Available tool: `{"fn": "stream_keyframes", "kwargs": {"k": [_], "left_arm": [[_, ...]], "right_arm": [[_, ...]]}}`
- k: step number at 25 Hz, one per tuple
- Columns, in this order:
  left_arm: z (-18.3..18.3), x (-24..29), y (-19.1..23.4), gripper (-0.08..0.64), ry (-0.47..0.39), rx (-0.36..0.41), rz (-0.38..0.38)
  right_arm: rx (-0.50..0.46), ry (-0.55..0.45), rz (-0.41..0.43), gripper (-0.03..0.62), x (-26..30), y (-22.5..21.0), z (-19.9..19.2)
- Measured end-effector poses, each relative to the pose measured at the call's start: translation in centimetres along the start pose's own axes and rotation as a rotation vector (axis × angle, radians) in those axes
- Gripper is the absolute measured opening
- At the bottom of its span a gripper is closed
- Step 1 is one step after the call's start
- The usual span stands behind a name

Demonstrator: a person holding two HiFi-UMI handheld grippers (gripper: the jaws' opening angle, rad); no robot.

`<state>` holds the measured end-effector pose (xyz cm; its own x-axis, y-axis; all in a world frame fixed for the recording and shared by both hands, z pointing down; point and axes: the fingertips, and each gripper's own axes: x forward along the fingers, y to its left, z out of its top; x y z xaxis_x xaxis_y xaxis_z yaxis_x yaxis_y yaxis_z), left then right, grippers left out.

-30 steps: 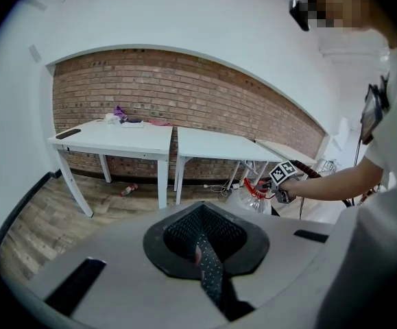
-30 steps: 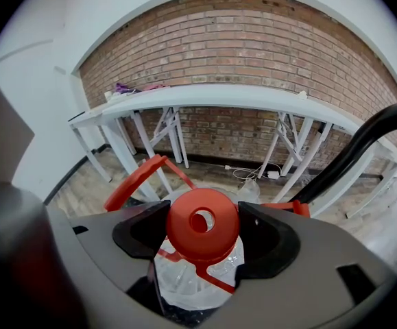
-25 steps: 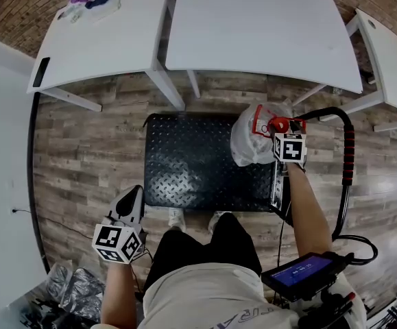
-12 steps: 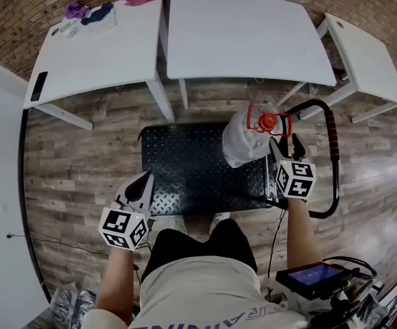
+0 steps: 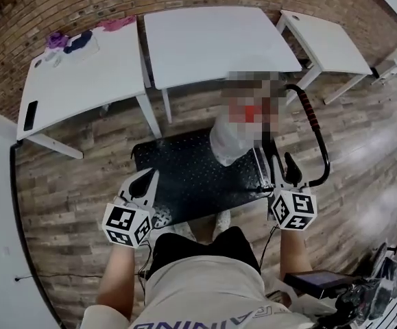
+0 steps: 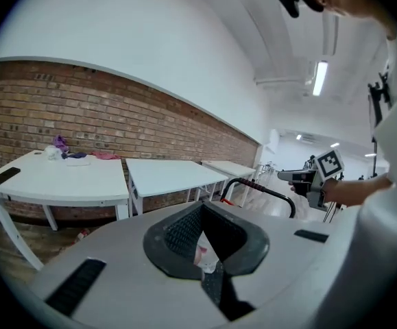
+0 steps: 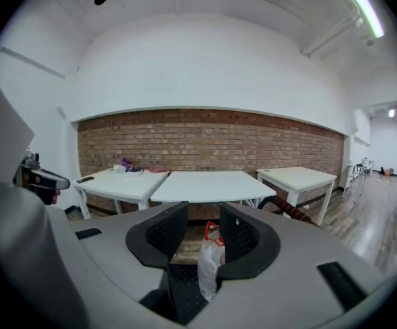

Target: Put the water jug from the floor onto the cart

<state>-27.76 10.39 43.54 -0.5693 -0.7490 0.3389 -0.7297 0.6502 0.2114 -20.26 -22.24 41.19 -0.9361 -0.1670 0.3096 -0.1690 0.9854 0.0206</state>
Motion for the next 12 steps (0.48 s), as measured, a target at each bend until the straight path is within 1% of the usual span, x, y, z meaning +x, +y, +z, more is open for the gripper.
{"fn": "stream_keyframes", "kwargs": {"k": [2, 4, 5, 6, 9, 12], "left_arm": [[0.2, -0.6, -0.6, 0.000, -0.004, 0.006, -0.026], [0.2, -1.2, -1.1, 0.000, -0.008, 0.000, -0.041], [0.1, -1.4, -1.3, 0.000, -0.010, -0.001, -0.044], [0.2, -1.6, -1.5, 0.000, -0.013, -0.001, -0.047], [0.5, -1.8, -2.9, 0.000, -0.027, -0.002, -0.056], [1.0, -2.0, -5.2, 0.000, -0.047, 0.004, -0.071]], "right_arm": [[0.015, -0.020, -0.034, 0.117, -2.2, 0.0, 0.3], [0.018, -0.041, -0.064, 0.036, -3.6, 0.1, 0.4], [0.018, -0.052, -0.069, 0.016, -4.2, 0.1, 0.6], [0.018, -0.062, -0.069, 0.006, -4.7, 0.2, 0.8], [0.010, -0.088, -0.063, 0.005, -6.6, 0.1, 1.3], [-0.032, -0.124, -0.059, 0.005, -9.0, -0.1, 2.2]]}}
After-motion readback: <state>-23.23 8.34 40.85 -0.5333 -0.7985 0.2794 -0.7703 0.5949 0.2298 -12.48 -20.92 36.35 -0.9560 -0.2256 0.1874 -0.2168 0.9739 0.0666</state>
